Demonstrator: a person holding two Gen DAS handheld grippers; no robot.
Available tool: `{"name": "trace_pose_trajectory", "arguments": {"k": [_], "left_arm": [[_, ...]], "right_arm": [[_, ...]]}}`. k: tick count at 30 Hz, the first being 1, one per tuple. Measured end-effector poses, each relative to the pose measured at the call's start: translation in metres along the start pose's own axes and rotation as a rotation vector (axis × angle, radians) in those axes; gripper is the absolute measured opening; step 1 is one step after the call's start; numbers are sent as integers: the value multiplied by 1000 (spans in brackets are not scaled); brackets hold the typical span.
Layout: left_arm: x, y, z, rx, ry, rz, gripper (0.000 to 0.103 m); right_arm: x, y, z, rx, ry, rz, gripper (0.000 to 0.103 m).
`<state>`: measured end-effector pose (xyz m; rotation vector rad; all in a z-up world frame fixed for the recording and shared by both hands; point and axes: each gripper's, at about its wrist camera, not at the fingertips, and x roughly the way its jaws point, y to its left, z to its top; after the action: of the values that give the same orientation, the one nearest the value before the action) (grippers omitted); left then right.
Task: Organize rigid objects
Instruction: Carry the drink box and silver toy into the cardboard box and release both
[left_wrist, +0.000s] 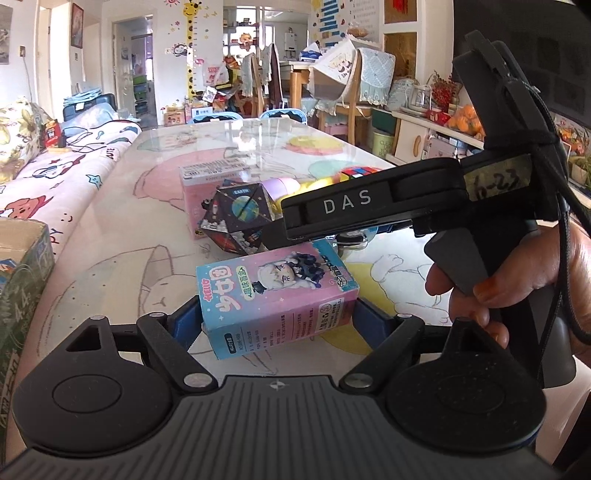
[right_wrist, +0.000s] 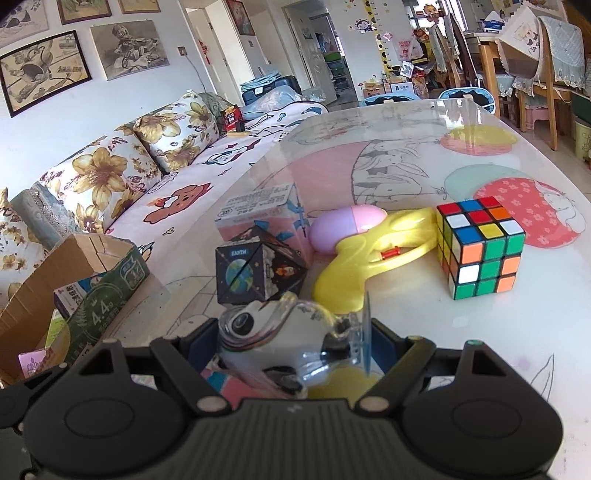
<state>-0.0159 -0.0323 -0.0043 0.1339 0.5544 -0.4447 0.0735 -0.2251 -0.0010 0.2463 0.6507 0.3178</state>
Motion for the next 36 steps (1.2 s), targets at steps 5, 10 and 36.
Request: {"name": "trace_pose_trajectory", "arguments": {"k": [5, 10, 36], "left_arm": [[-8, 4, 2, -15, -38, 11, 103], [-19, 7, 4, -23, -96, 35, 103], [-38, 91, 32, -366, -160, 506, 103]], "right_arm": [[-4, 15, 5, -7, -37, 11, 83], [-11, 33, 14, -21, -80, 21, 83], [38, 178, 80, -175, -213, 154, 83]]}}
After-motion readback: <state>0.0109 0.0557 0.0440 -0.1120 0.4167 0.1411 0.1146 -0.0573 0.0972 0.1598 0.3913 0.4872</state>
